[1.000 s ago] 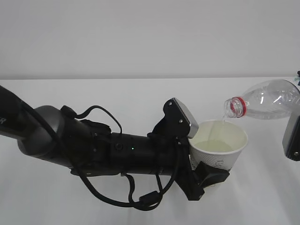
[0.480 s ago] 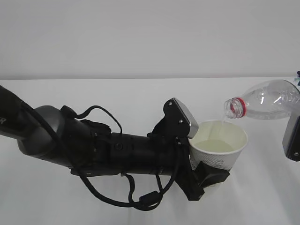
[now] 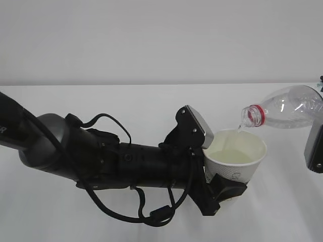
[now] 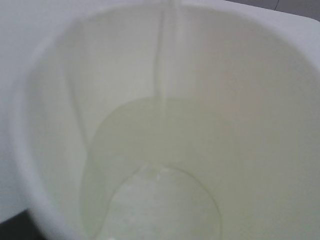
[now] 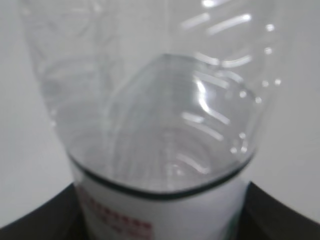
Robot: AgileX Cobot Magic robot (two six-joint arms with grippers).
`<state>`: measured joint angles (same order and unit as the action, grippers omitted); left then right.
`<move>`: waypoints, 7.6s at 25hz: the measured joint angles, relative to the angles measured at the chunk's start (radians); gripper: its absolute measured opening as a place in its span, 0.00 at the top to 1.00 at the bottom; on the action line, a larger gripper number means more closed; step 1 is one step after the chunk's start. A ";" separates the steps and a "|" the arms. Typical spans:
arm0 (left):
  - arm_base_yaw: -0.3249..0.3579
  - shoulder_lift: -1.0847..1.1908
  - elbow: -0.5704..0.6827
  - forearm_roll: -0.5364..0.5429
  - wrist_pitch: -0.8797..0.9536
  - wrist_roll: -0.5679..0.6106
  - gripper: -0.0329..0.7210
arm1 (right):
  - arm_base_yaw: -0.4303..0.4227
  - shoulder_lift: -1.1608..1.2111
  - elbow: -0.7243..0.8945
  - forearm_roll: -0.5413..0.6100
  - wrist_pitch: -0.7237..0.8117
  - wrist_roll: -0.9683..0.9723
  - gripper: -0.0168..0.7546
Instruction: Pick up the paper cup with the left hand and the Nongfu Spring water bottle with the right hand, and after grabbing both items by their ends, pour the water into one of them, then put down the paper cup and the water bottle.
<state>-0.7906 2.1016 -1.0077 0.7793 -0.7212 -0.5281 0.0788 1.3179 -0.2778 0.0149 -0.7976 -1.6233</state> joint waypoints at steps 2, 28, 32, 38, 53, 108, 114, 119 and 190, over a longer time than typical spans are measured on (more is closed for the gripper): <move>0.000 0.000 0.000 0.000 0.000 0.000 0.26 | 0.000 0.000 0.000 0.000 -0.002 0.000 0.42; 0.000 0.000 0.000 0.000 0.002 0.000 0.26 | 0.000 0.000 0.000 0.000 -0.004 0.000 0.42; 0.000 0.000 0.000 0.000 0.004 0.000 0.26 | 0.000 0.000 0.000 0.000 -0.004 0.000 0.42; 0.000 0.000 0.000 0.000 0.006 0.000 0.26 | 0.000 0.000 0.000 0.000 -0.004 0.000 0.42; 0.000 0.000 0.000 0.000 0.006 0.000 0.26 | 0.000 0.000 0.000 0.000 -0.004 -0.001 0.42; 0.000 0.002 0.000 0.000 0.006 0.000 0.26 | 0.000 -0.001 0.000 0.000 -0.004 -0.009 0.42; 0.000 0.002 0.000 0.000 0.006 0.000 0.26 | 0.000 -0.001 0.000 0.000 -0.004 0.001 0.42; 0.000 0.002 0.000 0.000 -0.002 0.000 0.26 | 0.000 -0.001 0.000 0.000 -0.004 0.043 0.42; 0.000 0.002 0.000 0.000 -0.030 0.000 0.27 | 0.000 -0.001 0.000 0.007 -0.027 1.416 0.42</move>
<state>-0.7906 2.1032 -1.0077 0.7793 -0.7515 -0.5281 0.0788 1.3165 -0.2778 0.0216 -0.8247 -0.2075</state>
